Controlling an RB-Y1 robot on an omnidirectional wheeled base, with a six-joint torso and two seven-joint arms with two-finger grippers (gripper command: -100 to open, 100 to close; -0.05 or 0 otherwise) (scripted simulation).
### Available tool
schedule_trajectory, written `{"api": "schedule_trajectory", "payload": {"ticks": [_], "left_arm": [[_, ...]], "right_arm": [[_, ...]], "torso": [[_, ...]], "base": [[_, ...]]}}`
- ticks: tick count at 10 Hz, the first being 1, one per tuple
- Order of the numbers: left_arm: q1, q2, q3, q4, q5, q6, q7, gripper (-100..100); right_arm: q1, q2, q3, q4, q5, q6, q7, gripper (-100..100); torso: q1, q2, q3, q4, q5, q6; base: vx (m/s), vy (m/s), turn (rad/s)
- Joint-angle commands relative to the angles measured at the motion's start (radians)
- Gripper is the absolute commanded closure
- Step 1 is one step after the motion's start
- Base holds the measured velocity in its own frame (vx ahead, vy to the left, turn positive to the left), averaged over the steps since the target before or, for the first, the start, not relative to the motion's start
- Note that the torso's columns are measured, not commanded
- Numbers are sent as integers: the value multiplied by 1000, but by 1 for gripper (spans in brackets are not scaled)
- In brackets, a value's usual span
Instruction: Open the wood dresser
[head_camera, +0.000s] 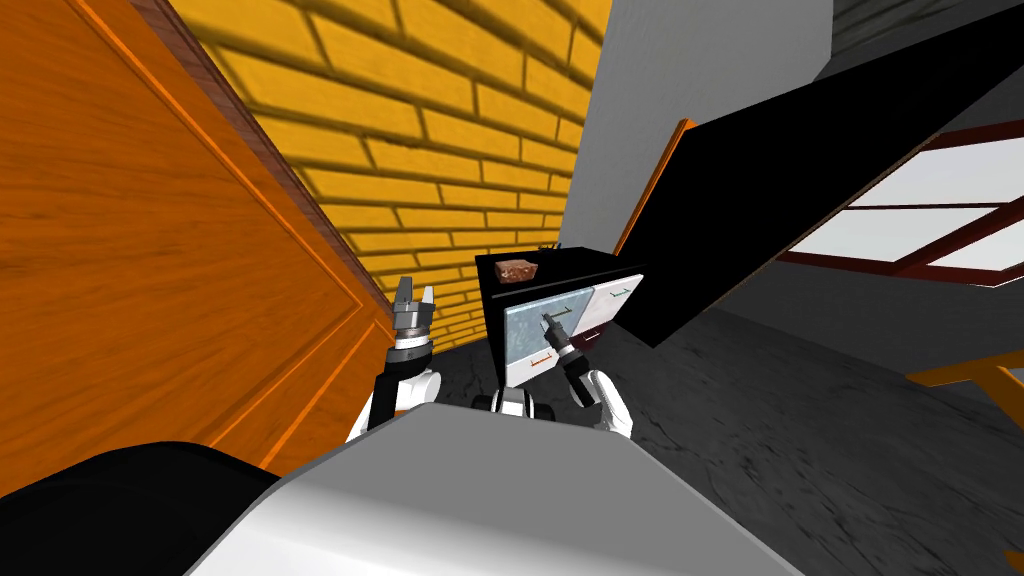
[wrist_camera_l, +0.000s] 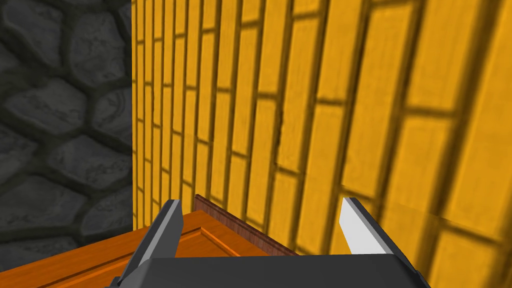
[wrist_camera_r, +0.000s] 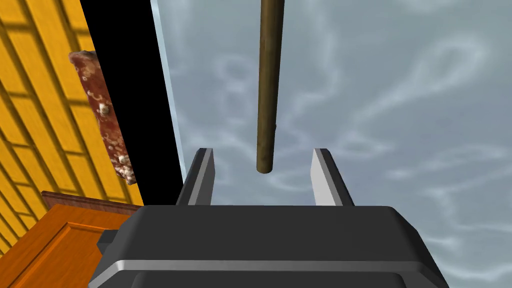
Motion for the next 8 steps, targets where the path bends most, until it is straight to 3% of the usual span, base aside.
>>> {"api": "schedule_trajectory", "payload": {"ticks": [1, 2, 4, 7, 8], "left_arm": [[0, 0, 0, 0, 0, 0, 0, 0], [0, 0, 0, 0, 0, 0, 0, 0], [0, 0, 0, 0, 0, 0, 0, 0], [0, 0, 0, 0, 0, 0, 0, 0], [0, 0, 0, 0, 0, 0, 0, 0]], "right_arm": [[11, 9, 2, 1, -2, -11, 13, 100], [13, -9, -7, 14, -31, -31, 12, -100], [13, 43, -12, 25, -48, -39, 5, -100], [-15, 7, -8, 8, -35, 5, -37, -100], [-11, 14, -12, 19, -40, -11, -22, -100]], "torso": [[0, 0, 0, 0, 0, -1], [4, -2, -1, 0, 1, -1], [3, -5, -3, -1, 1, -1], [7, -2, -1, 0, 2, -1], [7, -3, -2, -1, 2, -1]], "base": [[-21, -24, -7], [16, -45, -82], [37, -65, -43], [35, 12, 38], [29, 21, 9]]}}
